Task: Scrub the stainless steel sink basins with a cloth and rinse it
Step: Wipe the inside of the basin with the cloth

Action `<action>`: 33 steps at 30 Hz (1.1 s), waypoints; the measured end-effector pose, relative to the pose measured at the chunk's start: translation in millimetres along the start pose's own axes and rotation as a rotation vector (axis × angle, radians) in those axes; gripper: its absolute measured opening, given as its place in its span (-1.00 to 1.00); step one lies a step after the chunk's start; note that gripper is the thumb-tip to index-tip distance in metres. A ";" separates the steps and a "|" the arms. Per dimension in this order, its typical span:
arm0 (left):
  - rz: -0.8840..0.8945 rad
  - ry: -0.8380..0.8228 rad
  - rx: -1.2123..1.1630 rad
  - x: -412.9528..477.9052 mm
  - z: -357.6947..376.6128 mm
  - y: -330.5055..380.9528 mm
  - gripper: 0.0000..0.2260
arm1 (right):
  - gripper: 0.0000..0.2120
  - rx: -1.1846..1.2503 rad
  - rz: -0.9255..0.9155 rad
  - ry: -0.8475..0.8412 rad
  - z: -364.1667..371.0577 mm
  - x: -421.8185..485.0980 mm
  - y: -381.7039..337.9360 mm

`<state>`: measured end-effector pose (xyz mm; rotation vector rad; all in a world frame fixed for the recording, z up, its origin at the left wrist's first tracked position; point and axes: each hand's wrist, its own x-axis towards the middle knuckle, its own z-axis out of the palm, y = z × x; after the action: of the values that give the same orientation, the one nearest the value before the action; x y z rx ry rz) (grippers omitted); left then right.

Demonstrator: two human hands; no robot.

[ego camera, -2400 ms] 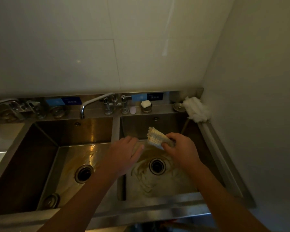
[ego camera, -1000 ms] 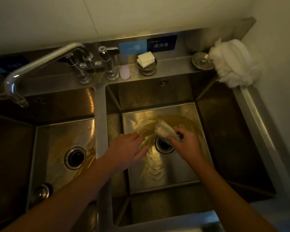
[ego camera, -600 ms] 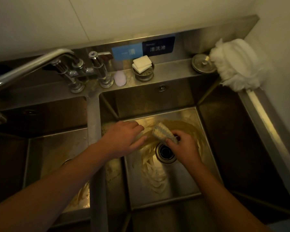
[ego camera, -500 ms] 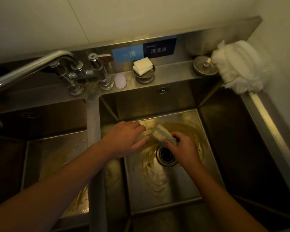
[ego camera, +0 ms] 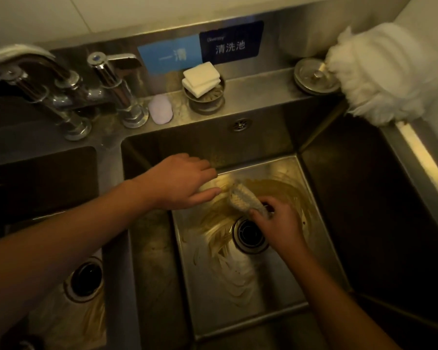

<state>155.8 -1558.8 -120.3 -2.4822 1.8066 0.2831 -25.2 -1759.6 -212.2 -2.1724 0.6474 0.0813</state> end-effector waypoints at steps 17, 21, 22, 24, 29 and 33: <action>-0.020 -0.049 -0.092 5.1 3.4 -2.7 -0.31 | -0.74 0.011 -0.009 0.002 11.0 11.5 4.9; -0.010 -0.060 -0.102 5.3 4.7 -0.4 -0.31 | -0.76 -0.117 -0.041 0.118 8.7 14.8 6.1; -0.008 -0.065 -0.106 5.1 4.7 0.5 -0.31 | -0.77 -0.124 -0.038 0.147 7.8 15.5 6.6; -0.006 -0.070 -0.109 4.7 4.5 0.8 -0.31 | -0.79 -0.080 -0.028 0.168 6.6 16.0 7.0; 0.026 -0.042 -0.117 5.6 3.0 -1.2 -0.39 | -0.82 -0.039 -0.136 0.276 -2.2 14.1 6.3; 0.054 -0.007 -0.074 11.9 -1.4 -12.3 -0.41 | -0.74 -0.111 -0.177 0.258 -7.6 29.5 14.0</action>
<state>171.1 -1566.3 -121.9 -2.4801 1.8965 0.3686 -7.7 -1784.9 -225.5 -2.3603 0.6020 -0.2663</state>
